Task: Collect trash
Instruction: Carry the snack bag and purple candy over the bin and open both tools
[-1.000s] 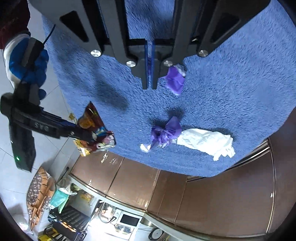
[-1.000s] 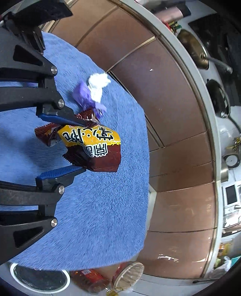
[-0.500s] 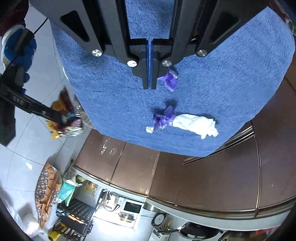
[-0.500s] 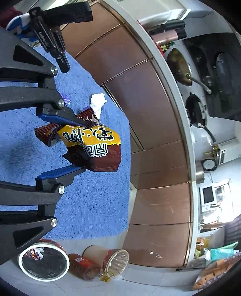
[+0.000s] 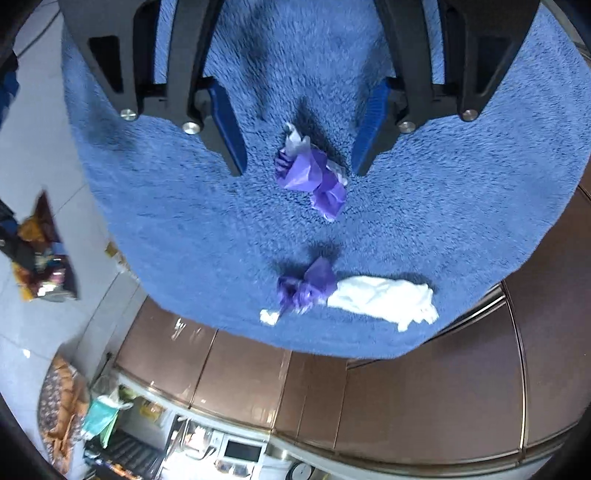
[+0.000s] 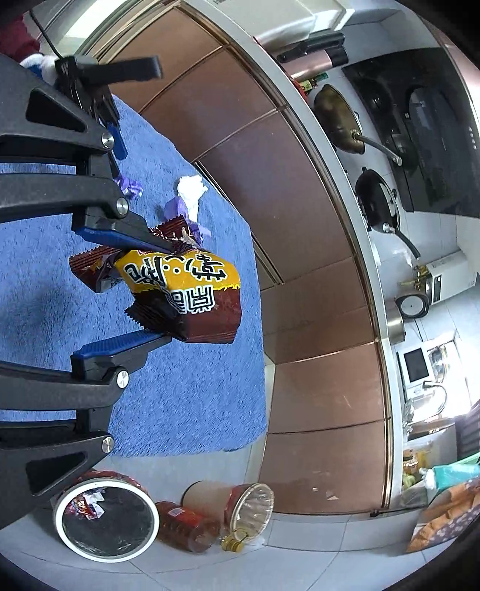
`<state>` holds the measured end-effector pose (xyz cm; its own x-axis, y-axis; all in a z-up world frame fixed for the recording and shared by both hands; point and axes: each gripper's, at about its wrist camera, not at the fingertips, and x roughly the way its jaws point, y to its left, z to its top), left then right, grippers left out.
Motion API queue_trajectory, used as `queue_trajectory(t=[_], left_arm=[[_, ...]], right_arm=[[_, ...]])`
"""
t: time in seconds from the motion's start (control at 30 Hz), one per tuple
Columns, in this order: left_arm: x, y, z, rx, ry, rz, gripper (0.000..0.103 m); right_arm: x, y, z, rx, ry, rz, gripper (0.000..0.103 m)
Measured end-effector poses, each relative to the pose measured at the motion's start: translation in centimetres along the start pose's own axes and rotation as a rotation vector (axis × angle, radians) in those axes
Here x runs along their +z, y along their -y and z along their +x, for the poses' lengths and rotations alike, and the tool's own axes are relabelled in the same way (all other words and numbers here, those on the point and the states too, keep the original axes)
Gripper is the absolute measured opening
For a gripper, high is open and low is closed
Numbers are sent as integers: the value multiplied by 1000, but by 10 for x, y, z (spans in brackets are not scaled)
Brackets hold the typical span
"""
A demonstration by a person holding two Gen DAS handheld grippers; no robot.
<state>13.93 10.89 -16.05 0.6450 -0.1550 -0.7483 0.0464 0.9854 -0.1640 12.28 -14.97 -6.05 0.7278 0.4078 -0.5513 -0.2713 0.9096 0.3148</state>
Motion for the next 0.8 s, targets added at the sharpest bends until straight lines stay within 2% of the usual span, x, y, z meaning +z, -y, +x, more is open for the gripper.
queue_trajectory(t=[0.1,0.27,0.57,0.63,0.8], left_arm=[[1,-1,16,32,-25,-3,38],[1,2,15,41,-10,8,32],[17,23,-9,6,37,52,31],[23,35,-11,-12,39,68,26],[36,81,-11,-56,45,139,26]], right_arm=[[0,6,0,-7,0,14,39],[-3,19,-3,-16,1,34,39],[-6,34,-18,-12,37,61,39],[-5,40,-26,-24,53,63,39],[-4,68,-48,-74,100,94,39]])
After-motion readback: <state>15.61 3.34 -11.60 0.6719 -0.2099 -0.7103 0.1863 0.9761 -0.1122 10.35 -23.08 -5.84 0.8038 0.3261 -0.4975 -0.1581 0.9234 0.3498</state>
